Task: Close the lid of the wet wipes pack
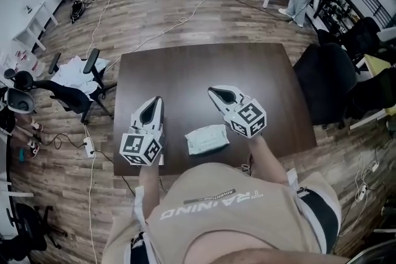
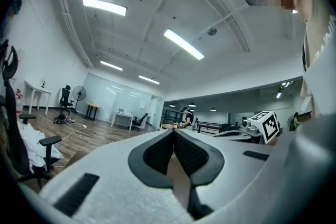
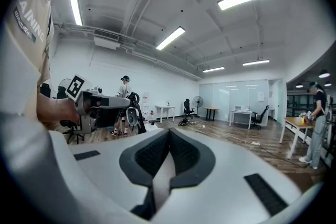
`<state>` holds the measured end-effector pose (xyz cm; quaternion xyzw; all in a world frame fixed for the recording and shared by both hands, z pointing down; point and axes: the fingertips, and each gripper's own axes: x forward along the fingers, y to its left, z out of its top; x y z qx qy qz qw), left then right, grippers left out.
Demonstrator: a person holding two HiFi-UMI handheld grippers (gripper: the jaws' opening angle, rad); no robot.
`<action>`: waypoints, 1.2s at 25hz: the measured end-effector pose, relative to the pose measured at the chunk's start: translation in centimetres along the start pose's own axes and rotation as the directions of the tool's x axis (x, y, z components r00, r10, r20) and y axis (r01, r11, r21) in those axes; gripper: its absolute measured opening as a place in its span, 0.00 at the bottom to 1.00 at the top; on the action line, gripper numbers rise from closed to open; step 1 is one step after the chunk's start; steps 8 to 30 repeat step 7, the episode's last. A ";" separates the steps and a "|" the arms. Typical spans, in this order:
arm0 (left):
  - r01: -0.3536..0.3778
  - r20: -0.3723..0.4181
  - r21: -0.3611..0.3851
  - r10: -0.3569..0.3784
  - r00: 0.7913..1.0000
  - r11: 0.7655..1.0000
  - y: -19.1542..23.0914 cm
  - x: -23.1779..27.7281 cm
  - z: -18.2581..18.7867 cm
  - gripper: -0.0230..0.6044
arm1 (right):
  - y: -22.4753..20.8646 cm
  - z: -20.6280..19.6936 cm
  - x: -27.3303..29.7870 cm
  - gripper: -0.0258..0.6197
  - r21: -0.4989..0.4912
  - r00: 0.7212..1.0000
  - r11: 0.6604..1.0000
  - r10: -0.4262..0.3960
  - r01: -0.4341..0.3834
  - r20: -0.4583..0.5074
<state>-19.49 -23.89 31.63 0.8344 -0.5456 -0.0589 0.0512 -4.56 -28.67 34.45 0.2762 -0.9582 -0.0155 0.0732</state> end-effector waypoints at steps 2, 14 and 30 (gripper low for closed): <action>0.013 -0.011 -0.002 -0.013 1.000 1.000 -0.2 0.3 -0.4 0.04 | -0.1 -0.3 -0.3 0.06 0.005 1.000 1.000 -0.015 0.015 -0.006; 0.033 -0.025 -0.004 -0.033 0.999 0.999 1.0 0.3 -0.7 0.04 | 0.5 -0.2 0.2 0.06 -0.006 0.999 0.999 -0.039 0.039 0.001; 0.033 -0.025 -0.004 -0.033 0.999 0.999 1.0 0.3 -0.7 0.04 | 0.5 -0.2 0.2 0.06 -0.006 0.999 0.999 -0.039 0.039 0.001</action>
